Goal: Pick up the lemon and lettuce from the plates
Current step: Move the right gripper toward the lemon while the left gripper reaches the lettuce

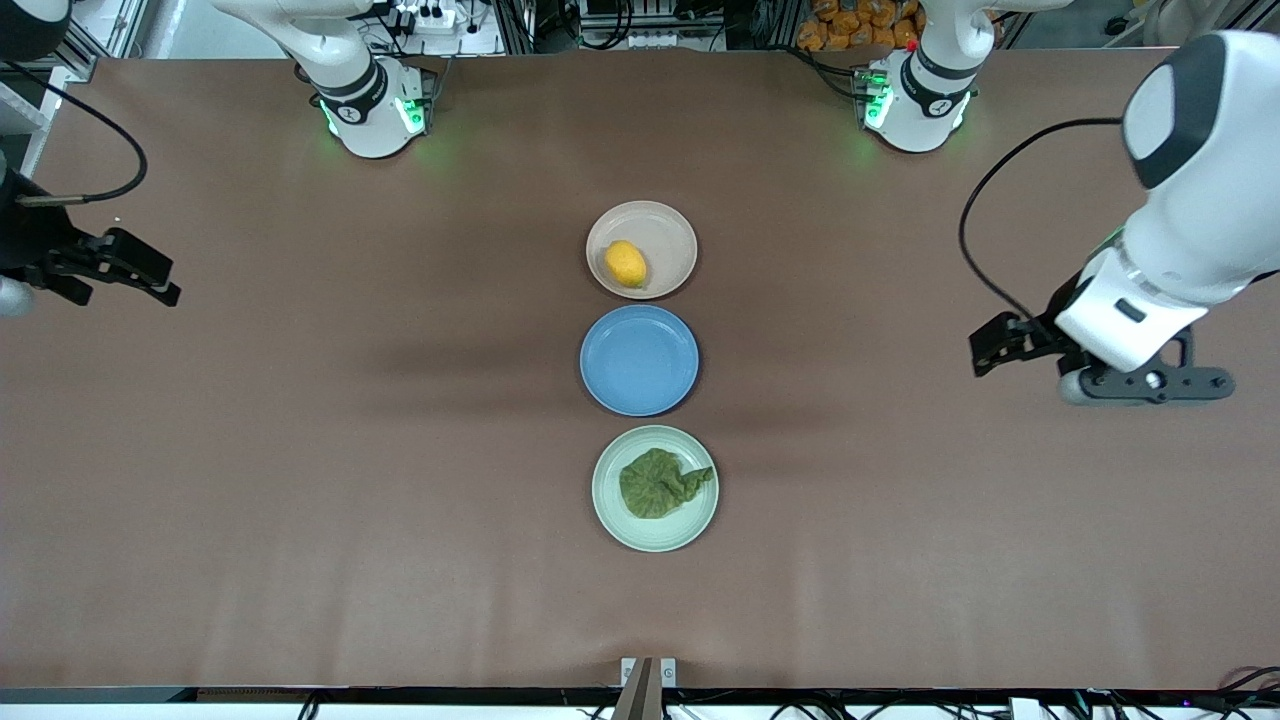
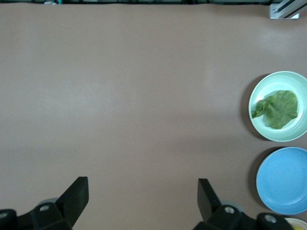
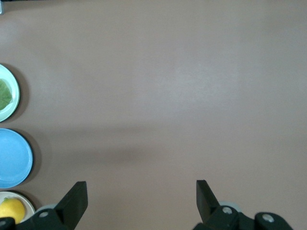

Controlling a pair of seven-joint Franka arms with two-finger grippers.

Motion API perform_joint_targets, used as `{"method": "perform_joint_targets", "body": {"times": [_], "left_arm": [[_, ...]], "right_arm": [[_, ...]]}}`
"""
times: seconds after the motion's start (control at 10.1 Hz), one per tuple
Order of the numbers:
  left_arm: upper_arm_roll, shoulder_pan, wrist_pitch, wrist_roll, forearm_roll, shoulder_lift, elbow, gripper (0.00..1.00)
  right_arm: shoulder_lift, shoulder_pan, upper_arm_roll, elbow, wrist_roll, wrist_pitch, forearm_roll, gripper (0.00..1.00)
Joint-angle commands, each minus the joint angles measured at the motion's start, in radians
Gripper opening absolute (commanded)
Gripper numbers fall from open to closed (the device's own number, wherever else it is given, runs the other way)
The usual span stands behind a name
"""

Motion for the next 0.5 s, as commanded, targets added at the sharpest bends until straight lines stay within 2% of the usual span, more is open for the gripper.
{"method": "perform_joint_targets", "body": {"times": [0.0,0.2,0.4], "left_arm": [[-0.040,0.001,0.114,0.021,-0.022,0.058,0.025,1.00],[-0.086,-0.002,0.280,0.017,-0.022,0.136,0.023,1.00],[-0.090,-0.034,0.394,0.007,-0.017,0.197,0.025,1.00]], "right_arm": [[-0.008,0.054,0.001,-0.032,0.064,0.016,0.012,1.00],[-0.005,0.106,0.001,-0.046,0.114,0.026,0.012,1.00],[-0.005,0.164,0.001,-0.076,0.232,0.064,0.010,1.00]]}}
